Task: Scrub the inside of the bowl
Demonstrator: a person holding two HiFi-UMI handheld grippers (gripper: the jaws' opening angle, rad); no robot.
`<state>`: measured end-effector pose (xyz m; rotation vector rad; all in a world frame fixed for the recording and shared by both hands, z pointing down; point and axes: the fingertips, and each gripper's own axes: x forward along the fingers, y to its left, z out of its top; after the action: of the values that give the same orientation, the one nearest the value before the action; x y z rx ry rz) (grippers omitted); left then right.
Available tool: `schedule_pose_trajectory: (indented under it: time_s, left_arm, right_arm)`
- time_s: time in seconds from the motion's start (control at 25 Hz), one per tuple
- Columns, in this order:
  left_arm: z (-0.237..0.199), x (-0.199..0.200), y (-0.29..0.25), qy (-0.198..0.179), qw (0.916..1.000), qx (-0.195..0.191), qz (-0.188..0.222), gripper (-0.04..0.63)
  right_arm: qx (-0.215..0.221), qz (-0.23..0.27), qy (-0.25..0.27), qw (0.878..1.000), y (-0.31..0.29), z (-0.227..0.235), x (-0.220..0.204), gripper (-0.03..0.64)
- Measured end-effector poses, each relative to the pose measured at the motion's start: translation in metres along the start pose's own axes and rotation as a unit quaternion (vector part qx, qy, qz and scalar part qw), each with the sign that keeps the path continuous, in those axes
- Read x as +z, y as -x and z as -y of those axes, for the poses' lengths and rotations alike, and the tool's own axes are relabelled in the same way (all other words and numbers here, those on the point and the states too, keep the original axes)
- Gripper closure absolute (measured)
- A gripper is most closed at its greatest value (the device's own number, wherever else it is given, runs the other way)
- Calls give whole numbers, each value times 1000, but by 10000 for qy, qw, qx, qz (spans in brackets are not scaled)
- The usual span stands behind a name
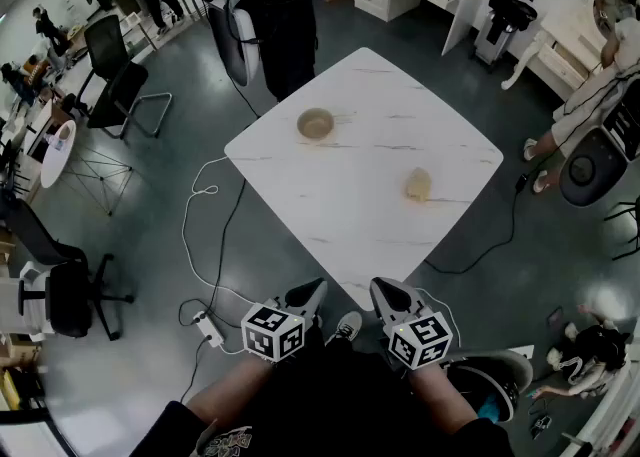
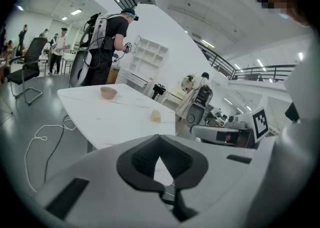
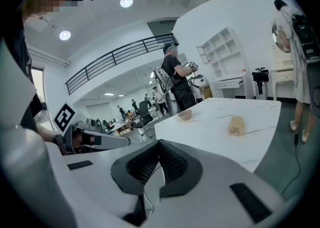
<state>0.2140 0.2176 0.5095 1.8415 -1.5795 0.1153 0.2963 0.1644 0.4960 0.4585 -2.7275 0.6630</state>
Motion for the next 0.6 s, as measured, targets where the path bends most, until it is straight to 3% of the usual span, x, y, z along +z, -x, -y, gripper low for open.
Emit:
schedule_pose_trajectory:
  time_s: [0.32, 0.6]
  left_arm:
    - [2, 2, 2, -5, 10000, -23, -10, 589]
    - [3, 1, 8, -35, 10000, -28, -20, 589]
  right_arm:
    - [-1, -18, 30, 10000, 0, -4, 2, 597]
    - [4, 125, -236, 9996, 3, -3, 3, 595]
